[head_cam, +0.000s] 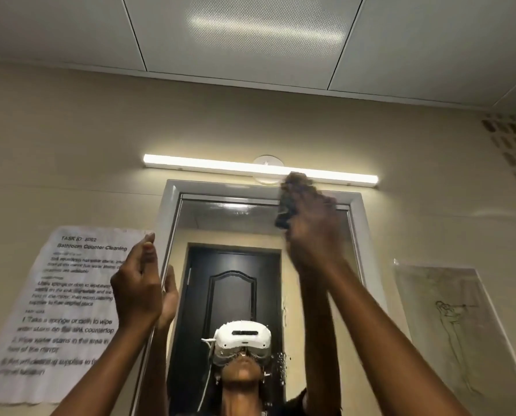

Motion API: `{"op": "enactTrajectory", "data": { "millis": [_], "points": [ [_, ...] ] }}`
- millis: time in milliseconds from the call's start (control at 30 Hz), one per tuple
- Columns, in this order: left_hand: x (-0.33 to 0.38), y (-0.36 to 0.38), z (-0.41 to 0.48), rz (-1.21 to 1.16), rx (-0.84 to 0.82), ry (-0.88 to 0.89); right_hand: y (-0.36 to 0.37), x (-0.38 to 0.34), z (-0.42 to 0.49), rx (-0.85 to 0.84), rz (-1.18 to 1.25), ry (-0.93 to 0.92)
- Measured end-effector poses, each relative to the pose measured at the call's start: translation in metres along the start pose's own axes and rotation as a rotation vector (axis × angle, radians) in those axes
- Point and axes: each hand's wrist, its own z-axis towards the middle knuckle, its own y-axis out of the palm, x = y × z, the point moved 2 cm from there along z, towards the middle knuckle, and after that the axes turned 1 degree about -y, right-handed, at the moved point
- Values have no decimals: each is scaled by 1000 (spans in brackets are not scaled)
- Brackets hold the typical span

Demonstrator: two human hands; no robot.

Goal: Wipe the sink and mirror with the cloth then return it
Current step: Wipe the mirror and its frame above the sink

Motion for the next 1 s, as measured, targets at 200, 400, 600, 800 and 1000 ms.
{"op": "enactTrajectory", "data": {
  "millis": [200, 400, 600, 800, 1000],
  "points": [
    [-1, -7, 11, -53, 21, -22, -22, 63, -44, -114, -50, 328],
    [5, -9, 8, -119, 2, -81, -53, 18, -182, -204, -64, 378],
    [-1, -8, 9, -169, -18, -84, -31, 20, -132, -148, -69, 375],
    [-7, -7, 11, -210, -57, -54, 19, -40, -1, -106, -16, 277],
    [-13, -7, 14, -368, -86, -180, 37, -143, -16, -218, 122, -236]
  ]
}}
